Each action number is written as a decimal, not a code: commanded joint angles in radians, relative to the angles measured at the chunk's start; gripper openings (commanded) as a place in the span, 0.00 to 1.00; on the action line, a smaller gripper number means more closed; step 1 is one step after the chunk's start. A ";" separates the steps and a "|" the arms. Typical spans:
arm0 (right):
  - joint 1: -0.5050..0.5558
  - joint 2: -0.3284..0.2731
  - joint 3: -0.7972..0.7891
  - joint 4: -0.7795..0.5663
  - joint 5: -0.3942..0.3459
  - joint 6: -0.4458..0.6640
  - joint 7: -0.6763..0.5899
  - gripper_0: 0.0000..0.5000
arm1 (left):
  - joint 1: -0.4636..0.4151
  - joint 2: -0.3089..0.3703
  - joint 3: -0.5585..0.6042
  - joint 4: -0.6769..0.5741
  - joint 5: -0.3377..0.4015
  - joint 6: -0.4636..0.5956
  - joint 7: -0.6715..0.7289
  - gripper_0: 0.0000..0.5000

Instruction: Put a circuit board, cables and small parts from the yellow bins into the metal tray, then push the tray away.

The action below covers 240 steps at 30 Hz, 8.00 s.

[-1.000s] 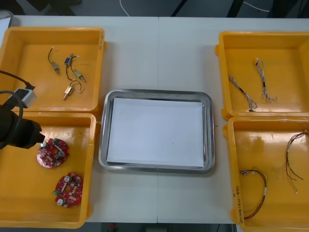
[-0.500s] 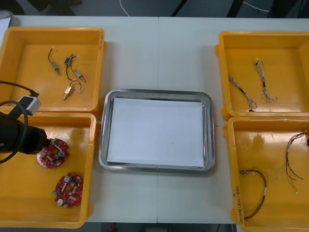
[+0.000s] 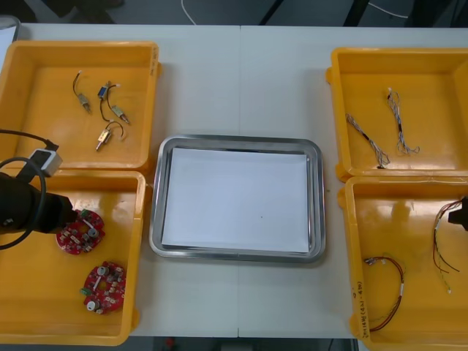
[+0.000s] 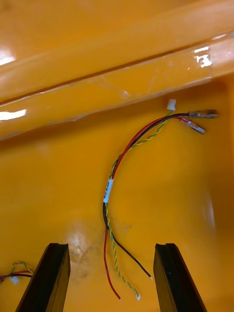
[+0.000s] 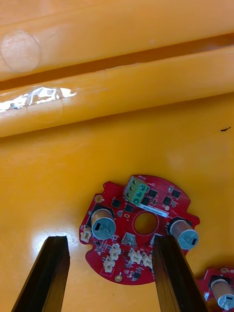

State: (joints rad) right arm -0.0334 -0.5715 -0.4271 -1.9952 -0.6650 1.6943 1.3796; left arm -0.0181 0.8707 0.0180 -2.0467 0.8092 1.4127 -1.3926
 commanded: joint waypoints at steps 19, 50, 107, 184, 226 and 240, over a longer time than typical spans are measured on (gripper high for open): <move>0.016 0.022 0.122 0.162 0.061 -0.206 -0.002 1.00 | -0.016 0.047 -0.107 0.072 -0.065 -0.120 -0.154 1.00; 0.059 0.055 0.153 0.191 0.085 -0.281 -0.007 1.00 | -0.013 0.048 -0.118 0.075 -0.067 -0.141 -0.163 0.00; 0.029 -0.010 -0.097 -0.332 0.039 0.226 -0.014 0.00 | -0.487 -0.183 -0.340 -0.285 -0.015 0.428 0.190 0.00; -0.172 -0.380 0.169 -0.559 -0.459 0.226 0.004 0.00 | -0.615 -0.234 -0.553 -0.081 -0.136 0.298 0.239 1.00; -0.691 -0.134 0.700 -0.336 -0.327 0.226 0.082 0.00 | -0.798 -0.200 -0.070 0.352 -0.189 0.480 0.181 1.00; -0.774 -0.100 0.962 -0.333 -0.215 0.226 0.144 0.00 | -0.933 -0.200 -0.064 0.677 -0.234 0.305 0.164 1.00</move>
State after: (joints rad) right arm -0.7566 -0.6782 0.4698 -2.3236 -0.8998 1.9170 1.4775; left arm -0.8759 0.6433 -0.0794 -1.4110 0.5897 1.7551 -1.0892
